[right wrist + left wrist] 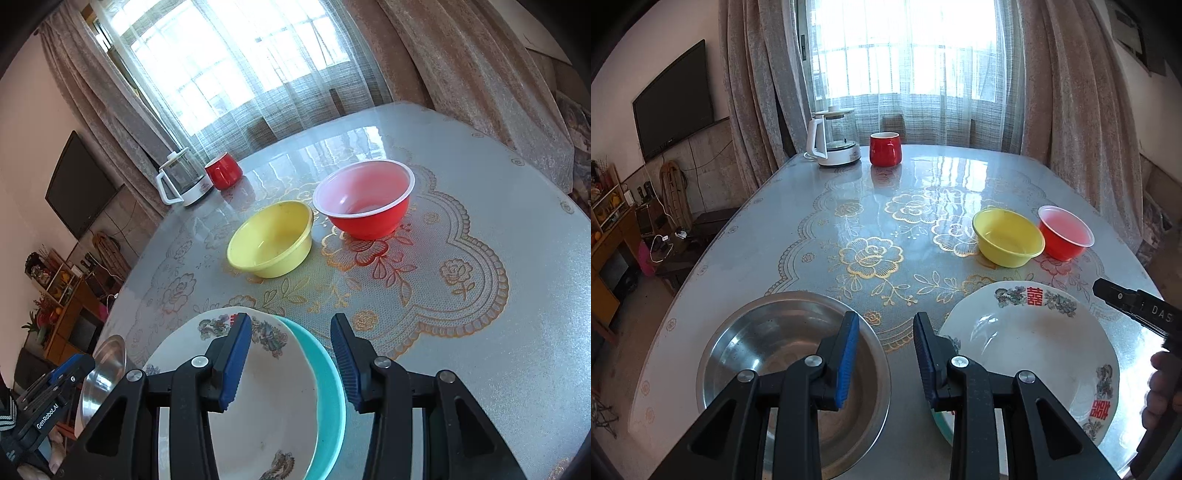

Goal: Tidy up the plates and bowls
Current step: 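Move the left gripper to the rim of the yellow bowl and close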

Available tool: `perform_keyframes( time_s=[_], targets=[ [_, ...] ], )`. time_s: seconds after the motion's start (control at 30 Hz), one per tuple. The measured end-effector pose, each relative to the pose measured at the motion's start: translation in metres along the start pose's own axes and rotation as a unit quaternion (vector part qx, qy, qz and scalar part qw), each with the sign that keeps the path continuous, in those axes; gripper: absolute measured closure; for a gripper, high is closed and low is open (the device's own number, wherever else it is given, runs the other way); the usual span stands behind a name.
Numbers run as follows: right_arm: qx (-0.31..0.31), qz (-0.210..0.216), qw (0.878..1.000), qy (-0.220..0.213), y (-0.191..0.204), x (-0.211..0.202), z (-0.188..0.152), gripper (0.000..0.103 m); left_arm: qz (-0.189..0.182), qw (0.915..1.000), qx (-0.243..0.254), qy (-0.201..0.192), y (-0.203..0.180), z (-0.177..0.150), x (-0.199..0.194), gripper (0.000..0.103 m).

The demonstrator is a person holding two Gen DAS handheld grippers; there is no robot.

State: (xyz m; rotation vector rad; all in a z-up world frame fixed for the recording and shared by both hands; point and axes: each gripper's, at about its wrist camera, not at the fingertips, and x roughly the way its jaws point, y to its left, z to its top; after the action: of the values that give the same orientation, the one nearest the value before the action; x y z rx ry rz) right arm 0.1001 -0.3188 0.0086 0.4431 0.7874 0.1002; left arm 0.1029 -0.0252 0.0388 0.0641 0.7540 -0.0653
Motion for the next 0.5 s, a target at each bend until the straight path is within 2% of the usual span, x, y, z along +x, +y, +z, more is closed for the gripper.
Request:
perform_keyframes(
  time_s=[0.2,0.23,0.3,0.4,0.5],
  targets=[
    [0.026,-0.014,1.000,0.010,-0.020,0.007,0.006,0.058,-0.042,0.9989,0.002,0.020,-0.017,0.013,0.016,0.072],
    [0.025,-0.014,1.000,0.011,-0.021,0.010,0.008,0.063,-0.047,0.9987,0.004,0.022,-0.021,0.016,0.019,0.072],
    [0.019,-0.011,1.000,0.017,-0.020,0.014,0.013,0.068,-0.056,0.9981,0.008,0.025,-0.027,0.022,0.024,0.072],
    [0.014,-0.002,0.999,0.028,-0.015,0.025,0.022,0.068,-0.071,0.9968,0.004,0.035,-0.034,0.033,0.037,0.072],
    [0.020,0.017,0.998,0.049,-0.013,0.042,0.032,0.068,-0.104,0.9937,0.009,0.041,-0.042,0.044,0.052,0.072]
  ],
)
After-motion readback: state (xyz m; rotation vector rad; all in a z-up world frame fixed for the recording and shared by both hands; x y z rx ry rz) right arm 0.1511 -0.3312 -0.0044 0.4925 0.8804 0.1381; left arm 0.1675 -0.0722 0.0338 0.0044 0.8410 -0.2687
